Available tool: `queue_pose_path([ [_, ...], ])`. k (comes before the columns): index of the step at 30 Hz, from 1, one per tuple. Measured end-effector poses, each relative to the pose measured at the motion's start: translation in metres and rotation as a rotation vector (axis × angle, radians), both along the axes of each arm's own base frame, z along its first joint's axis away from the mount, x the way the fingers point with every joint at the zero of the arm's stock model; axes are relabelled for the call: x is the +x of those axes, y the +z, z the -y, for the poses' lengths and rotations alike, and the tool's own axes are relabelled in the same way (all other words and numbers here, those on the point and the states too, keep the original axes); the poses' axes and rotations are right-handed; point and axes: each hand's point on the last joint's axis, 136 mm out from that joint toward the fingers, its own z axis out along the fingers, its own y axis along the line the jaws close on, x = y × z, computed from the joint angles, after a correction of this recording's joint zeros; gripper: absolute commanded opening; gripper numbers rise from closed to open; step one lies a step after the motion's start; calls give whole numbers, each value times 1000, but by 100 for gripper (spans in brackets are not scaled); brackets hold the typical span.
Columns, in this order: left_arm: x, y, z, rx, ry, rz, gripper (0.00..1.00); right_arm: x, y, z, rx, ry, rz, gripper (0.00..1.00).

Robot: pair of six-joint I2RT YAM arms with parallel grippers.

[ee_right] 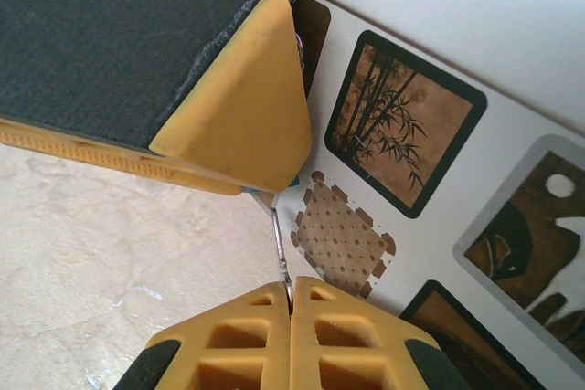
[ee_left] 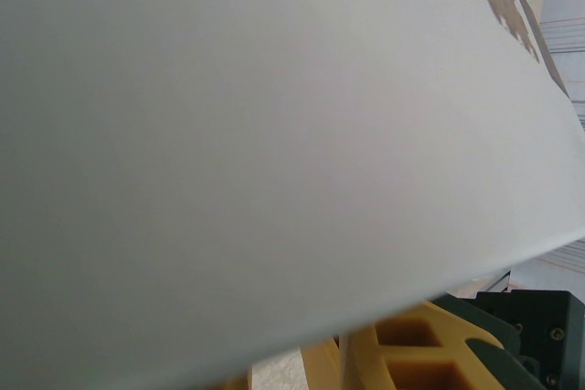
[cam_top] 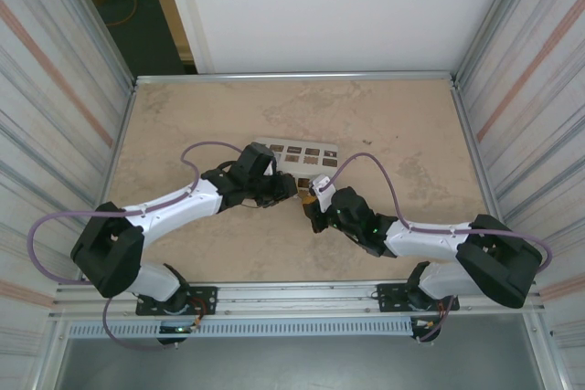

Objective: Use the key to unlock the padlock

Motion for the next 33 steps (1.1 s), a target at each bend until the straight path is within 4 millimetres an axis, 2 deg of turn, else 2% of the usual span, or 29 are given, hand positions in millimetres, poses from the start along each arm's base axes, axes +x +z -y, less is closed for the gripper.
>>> queue_pose_path([
  [7, 0, 0, 0, -2, 0, 0, 22, 2, 6, -3, 15, 0, 11, 0],
  [33, 4, 2, -1, -7, 31, -3, 22, 11, 7, -7, 13, -11, 62, 0],
])
